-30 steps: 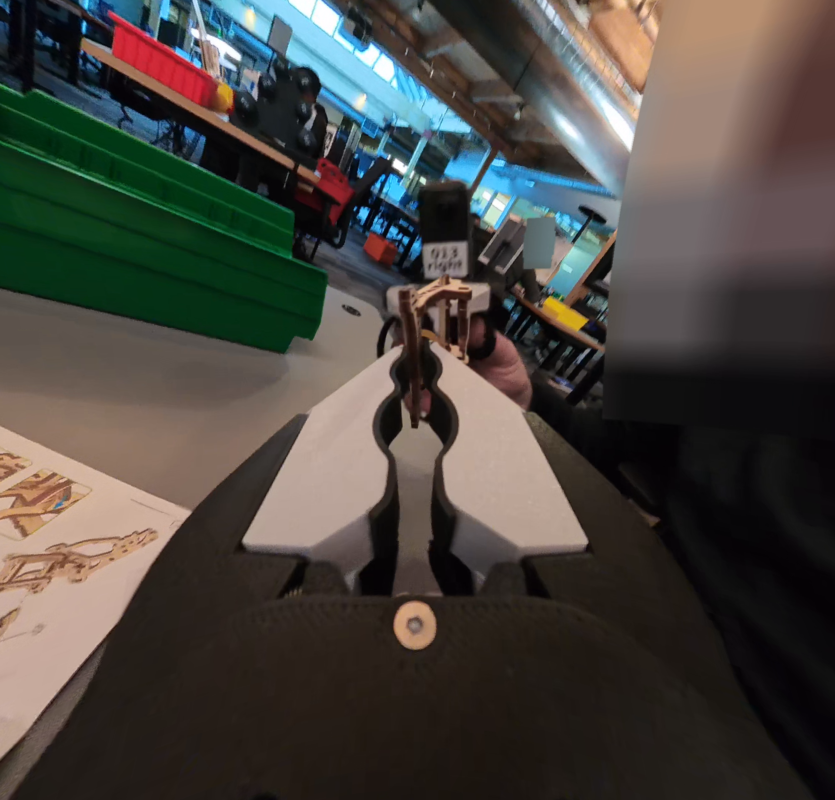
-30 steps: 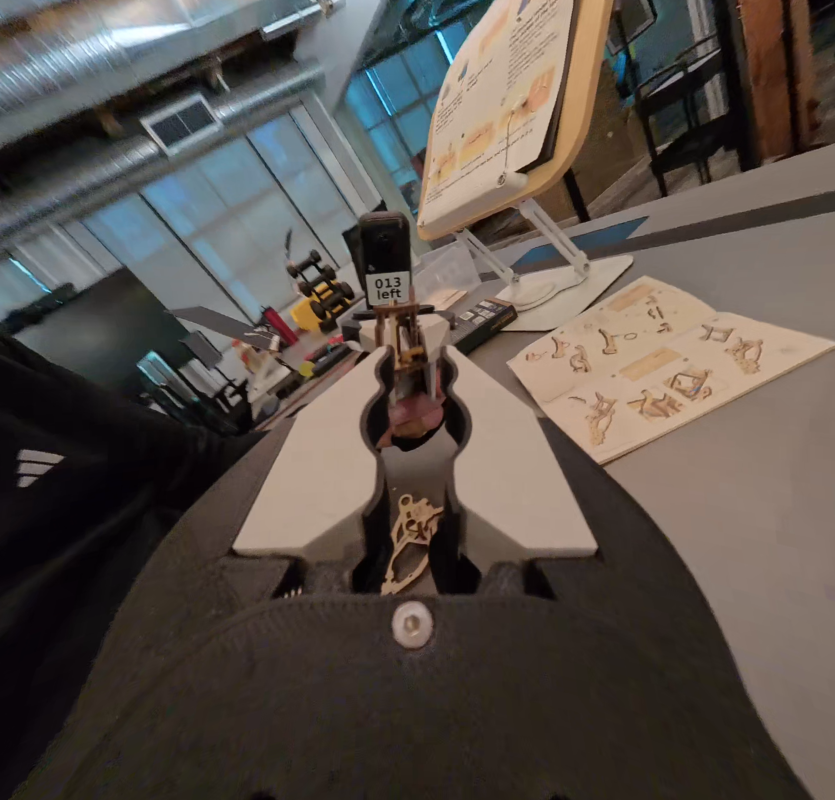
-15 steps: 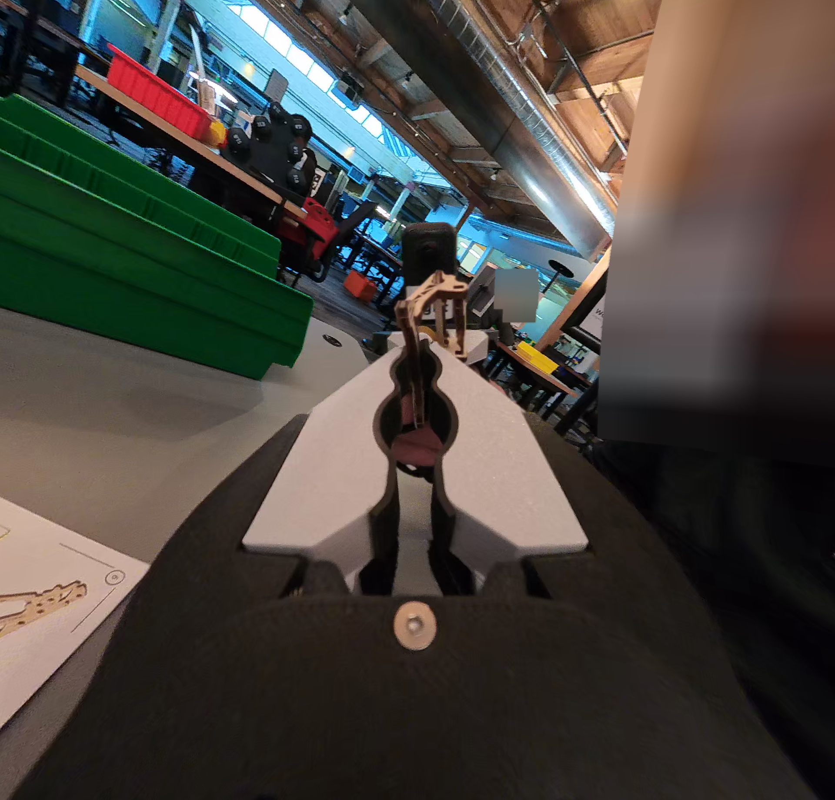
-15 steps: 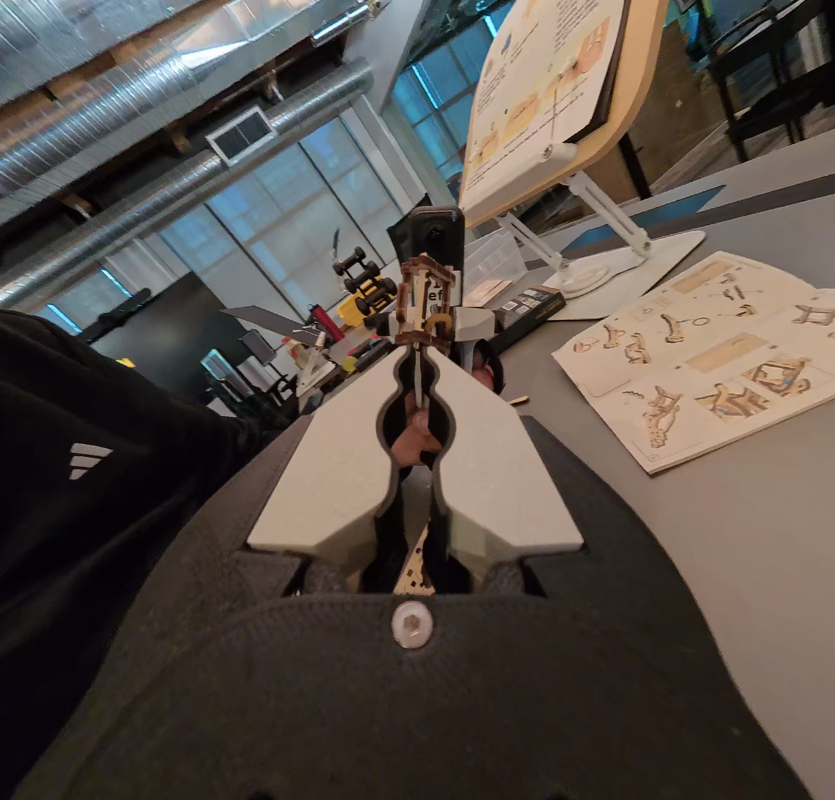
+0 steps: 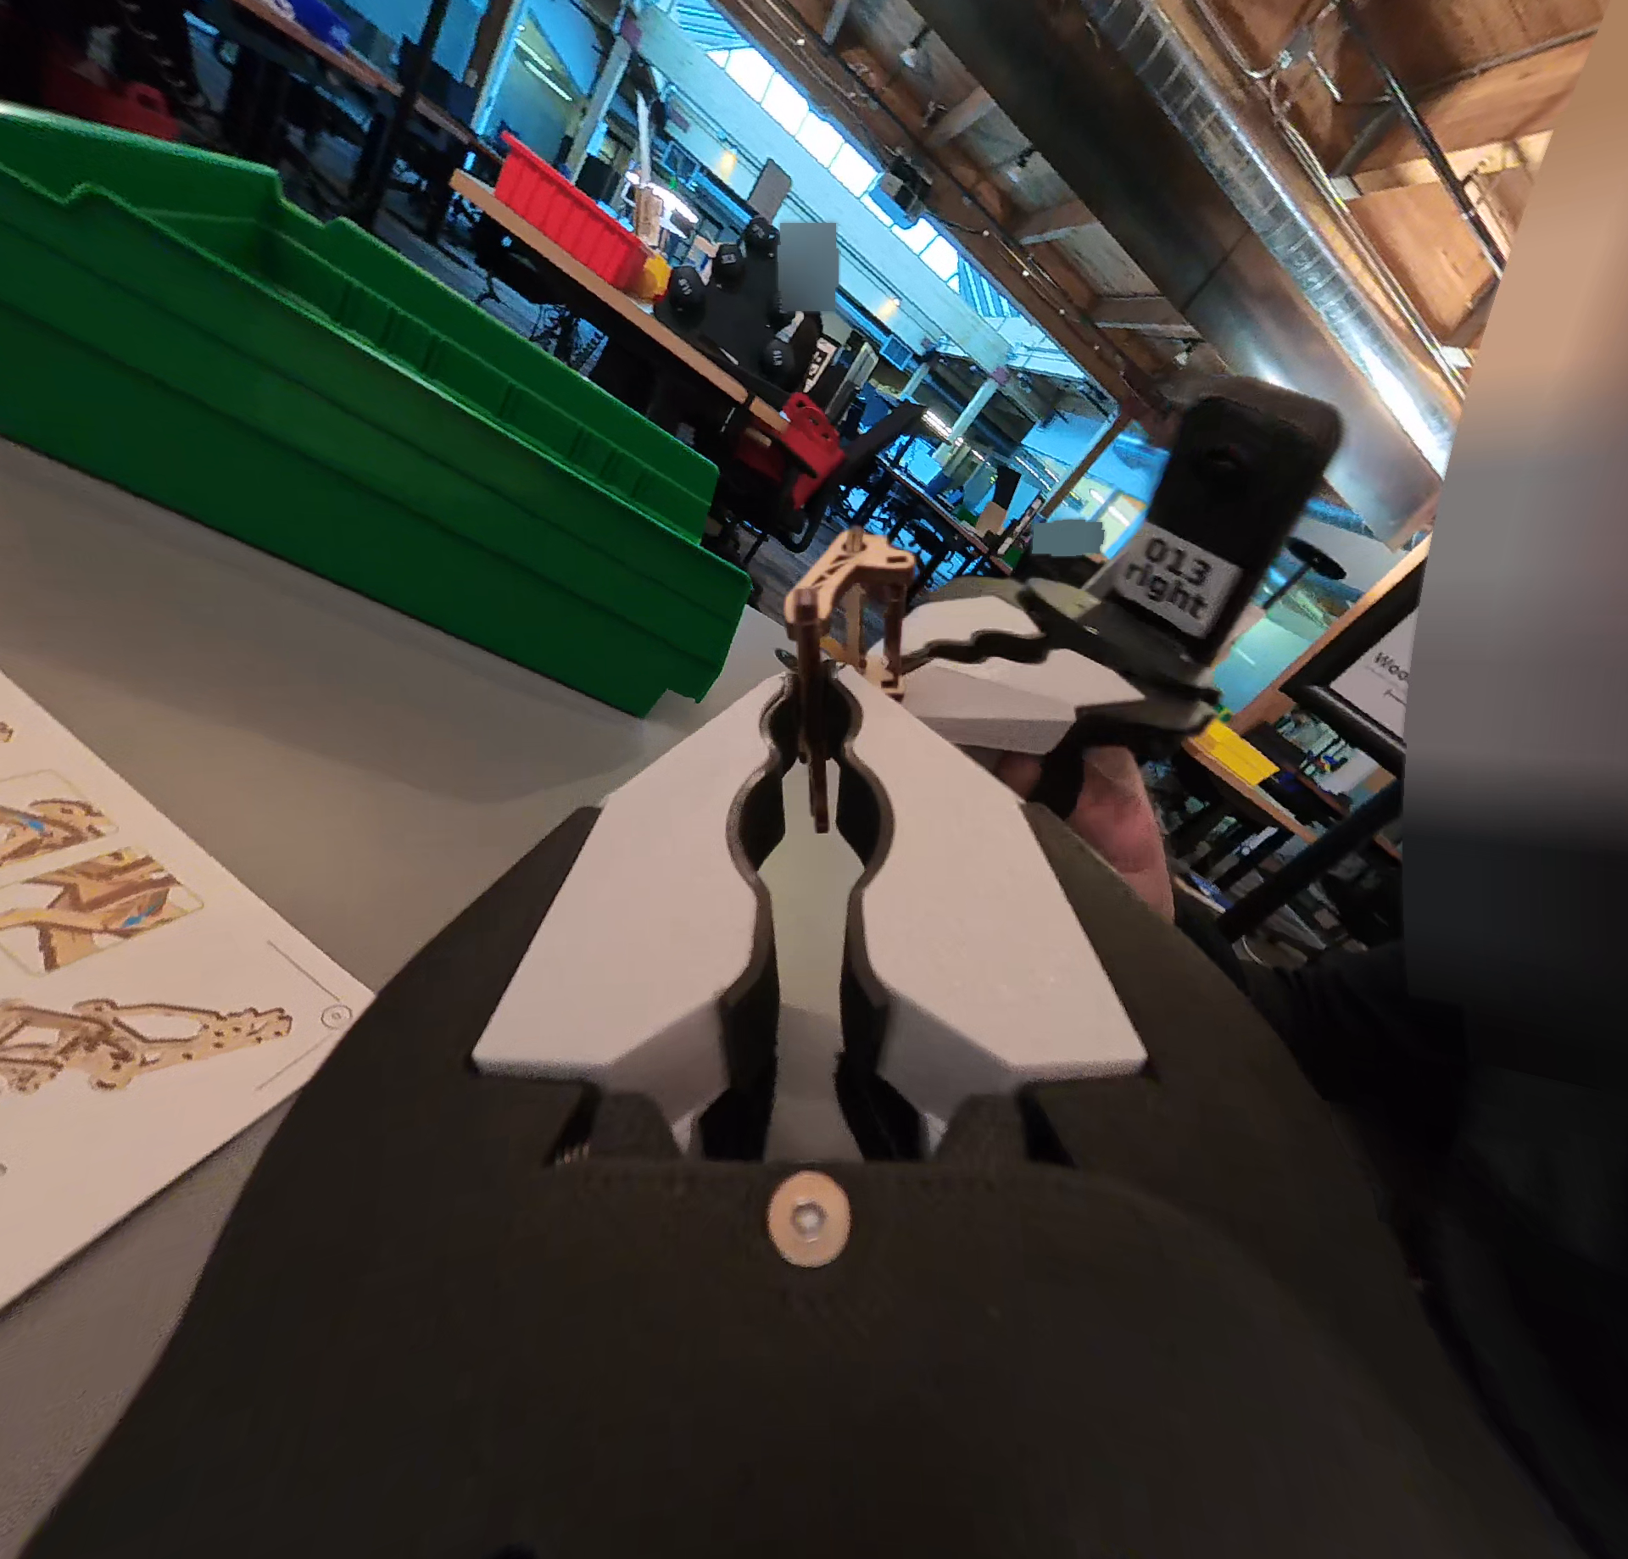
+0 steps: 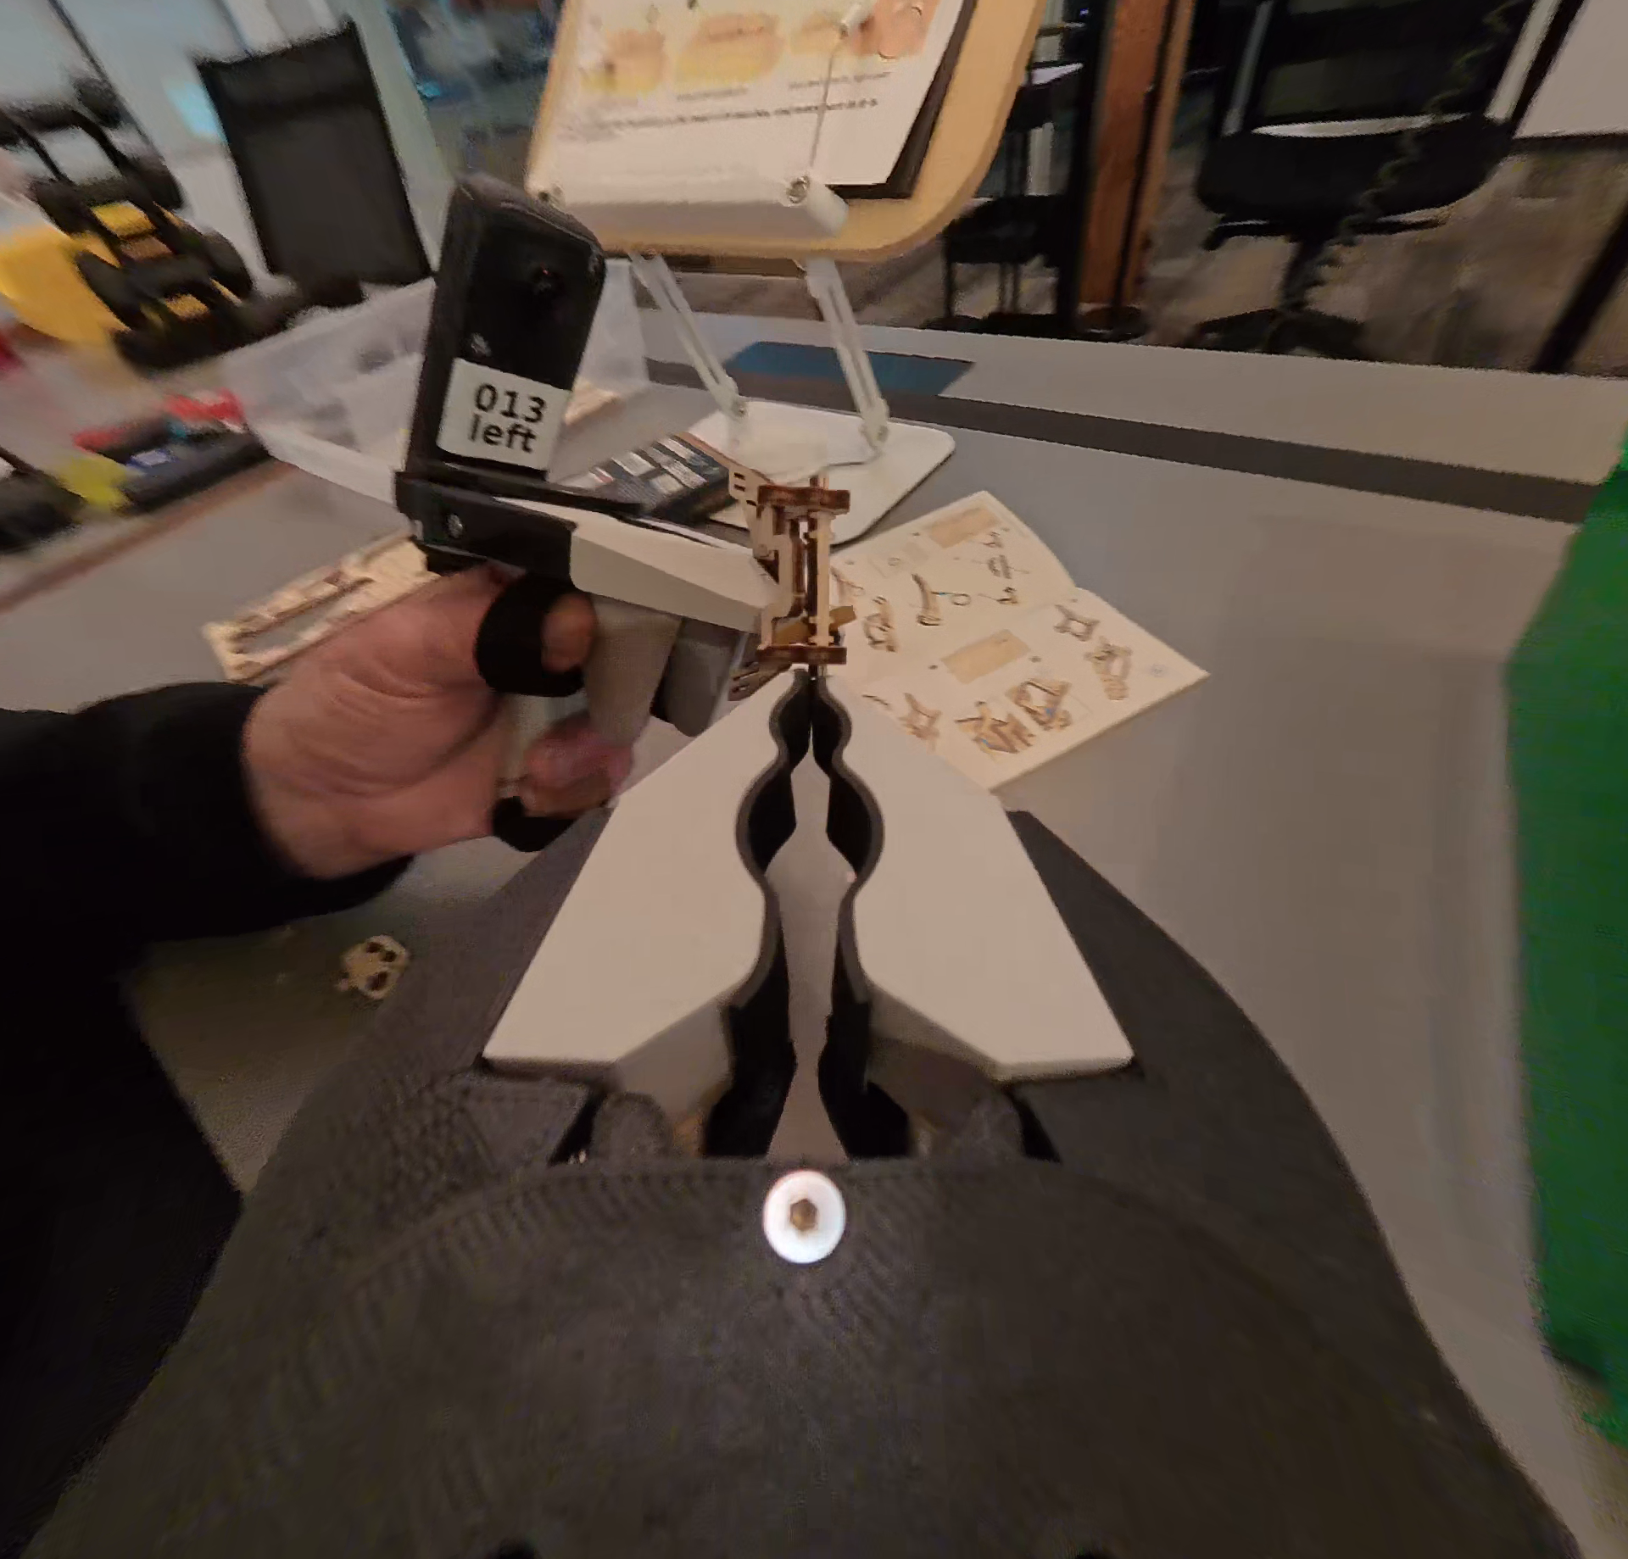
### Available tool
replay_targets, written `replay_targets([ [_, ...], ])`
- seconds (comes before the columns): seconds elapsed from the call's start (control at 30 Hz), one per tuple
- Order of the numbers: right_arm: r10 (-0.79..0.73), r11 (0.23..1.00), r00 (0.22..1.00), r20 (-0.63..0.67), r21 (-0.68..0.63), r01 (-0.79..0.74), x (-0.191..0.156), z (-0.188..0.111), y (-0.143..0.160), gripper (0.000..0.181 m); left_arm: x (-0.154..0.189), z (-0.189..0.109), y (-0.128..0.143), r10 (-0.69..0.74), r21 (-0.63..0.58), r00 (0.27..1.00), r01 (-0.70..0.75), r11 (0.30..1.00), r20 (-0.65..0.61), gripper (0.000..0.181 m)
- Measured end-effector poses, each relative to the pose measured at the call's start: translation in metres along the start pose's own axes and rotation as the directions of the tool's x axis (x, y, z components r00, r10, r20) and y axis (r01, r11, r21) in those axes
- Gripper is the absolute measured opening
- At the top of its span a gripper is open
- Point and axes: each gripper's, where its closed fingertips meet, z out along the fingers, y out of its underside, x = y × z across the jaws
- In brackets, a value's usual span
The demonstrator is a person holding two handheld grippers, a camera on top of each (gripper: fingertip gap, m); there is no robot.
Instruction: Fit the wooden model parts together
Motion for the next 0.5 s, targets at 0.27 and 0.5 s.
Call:
replay_targets([
  [0.27, -0.175, 0.985, 0.978, -0.118, -0.019, 0.173, 0.002, -0.001, -0.004, 0.0, -0.001, 0.003, -0.004, -0.087, 0.038, 0.996, 0.086, 0.996, 0.025, 0.002],
  [0.5, 0.142, 0.98, 0.983, 0.12, 0.125, -0.157, 0.001, -0.009, -0.01, 0.0, 0.006, 0.005, -0.006, -0.083, 0.06, 0.996, 0.084, 0.995, -0.023, 0.002],
])
